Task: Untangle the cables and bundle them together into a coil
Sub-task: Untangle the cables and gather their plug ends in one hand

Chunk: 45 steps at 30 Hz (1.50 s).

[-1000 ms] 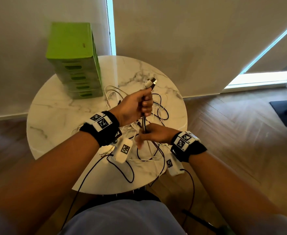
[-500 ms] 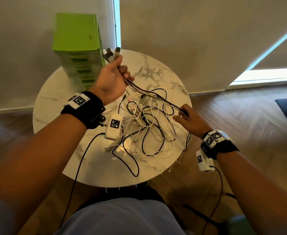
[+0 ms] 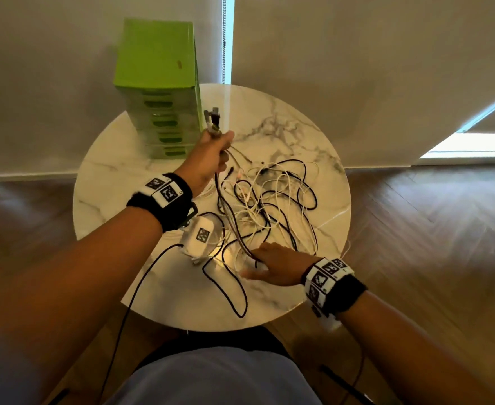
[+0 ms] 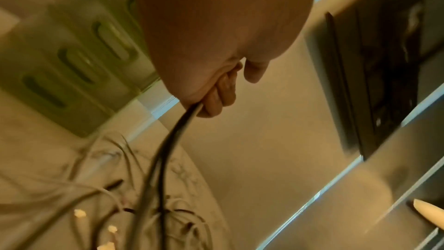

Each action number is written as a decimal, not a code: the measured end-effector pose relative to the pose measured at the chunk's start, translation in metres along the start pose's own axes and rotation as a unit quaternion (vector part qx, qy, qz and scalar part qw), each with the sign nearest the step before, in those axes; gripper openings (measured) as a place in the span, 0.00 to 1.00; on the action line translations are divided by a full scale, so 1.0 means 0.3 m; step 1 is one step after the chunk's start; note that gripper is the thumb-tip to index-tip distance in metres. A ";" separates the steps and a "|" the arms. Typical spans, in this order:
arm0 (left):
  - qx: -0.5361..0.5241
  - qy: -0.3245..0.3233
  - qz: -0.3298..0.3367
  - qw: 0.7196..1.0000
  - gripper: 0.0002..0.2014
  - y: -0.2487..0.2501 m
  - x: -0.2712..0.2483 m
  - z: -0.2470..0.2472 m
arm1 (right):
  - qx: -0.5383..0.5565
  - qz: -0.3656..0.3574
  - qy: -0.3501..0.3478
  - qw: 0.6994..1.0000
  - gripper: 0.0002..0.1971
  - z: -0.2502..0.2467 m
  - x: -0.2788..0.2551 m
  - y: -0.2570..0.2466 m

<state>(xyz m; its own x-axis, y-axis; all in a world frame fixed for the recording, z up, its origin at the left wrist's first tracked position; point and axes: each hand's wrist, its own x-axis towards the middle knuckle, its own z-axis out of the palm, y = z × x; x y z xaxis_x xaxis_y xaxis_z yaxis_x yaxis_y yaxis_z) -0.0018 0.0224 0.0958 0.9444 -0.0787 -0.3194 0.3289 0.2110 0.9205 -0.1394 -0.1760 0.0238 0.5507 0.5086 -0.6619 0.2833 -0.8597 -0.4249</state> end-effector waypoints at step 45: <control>0.092 0.042 -0.015 0.995 0.07 -0.117 0.098 -0.002 | 0.218 -0.168 0.216 0.937 0.03 -0.489 0.234 0.186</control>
<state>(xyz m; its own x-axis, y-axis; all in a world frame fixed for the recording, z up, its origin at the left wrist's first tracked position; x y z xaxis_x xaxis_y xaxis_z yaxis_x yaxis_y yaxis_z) 0.0145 0.0133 0.0539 0.9340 0.0014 -0.3573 0.3571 0.0268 0.9337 0.0302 -0.1950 0.0442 0.7811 0.5998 -0.1735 0.2024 -0.5062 -0.8383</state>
